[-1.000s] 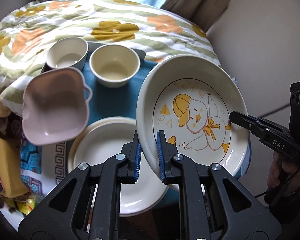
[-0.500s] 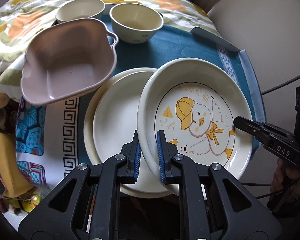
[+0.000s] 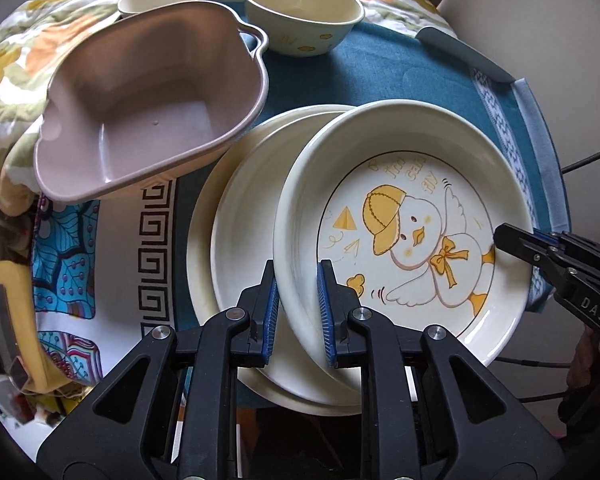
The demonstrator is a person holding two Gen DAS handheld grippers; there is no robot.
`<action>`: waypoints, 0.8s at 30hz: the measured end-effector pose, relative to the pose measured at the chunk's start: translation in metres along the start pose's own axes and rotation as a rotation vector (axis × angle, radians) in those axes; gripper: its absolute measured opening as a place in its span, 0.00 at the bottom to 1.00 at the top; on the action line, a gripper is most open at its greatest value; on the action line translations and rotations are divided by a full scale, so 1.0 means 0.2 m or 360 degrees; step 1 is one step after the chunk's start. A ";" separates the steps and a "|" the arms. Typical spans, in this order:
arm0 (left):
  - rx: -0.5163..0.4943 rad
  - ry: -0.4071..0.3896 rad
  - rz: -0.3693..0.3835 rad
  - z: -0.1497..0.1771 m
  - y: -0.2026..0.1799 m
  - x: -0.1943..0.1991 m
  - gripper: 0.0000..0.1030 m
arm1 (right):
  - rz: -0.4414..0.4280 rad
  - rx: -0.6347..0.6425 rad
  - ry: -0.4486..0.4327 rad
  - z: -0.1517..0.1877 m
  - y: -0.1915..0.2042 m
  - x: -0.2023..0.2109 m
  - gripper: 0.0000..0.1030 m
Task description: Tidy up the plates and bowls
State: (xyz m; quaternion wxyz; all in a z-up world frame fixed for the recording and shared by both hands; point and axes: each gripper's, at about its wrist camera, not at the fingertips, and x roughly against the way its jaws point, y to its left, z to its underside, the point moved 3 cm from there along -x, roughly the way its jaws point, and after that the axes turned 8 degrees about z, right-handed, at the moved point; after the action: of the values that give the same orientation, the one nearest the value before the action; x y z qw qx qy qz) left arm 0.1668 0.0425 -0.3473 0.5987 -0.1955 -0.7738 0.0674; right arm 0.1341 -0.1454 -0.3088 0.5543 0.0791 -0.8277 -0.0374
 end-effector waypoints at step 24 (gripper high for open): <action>-0.0242 -0.0068 -0.0451 -0.03 -0.12 -0.04 0.17 | 0.0115 0.0197 0.0032 -0.02 0.10 -0.07 0.12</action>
State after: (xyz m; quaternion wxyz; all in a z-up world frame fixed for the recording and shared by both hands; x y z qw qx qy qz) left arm 0.1688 0.0169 -0.3454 0.5690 -0.1276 -0.8091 -0.0723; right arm 0.1404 -0.1232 -0.3169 0.5577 0.0837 -0.8251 0.0348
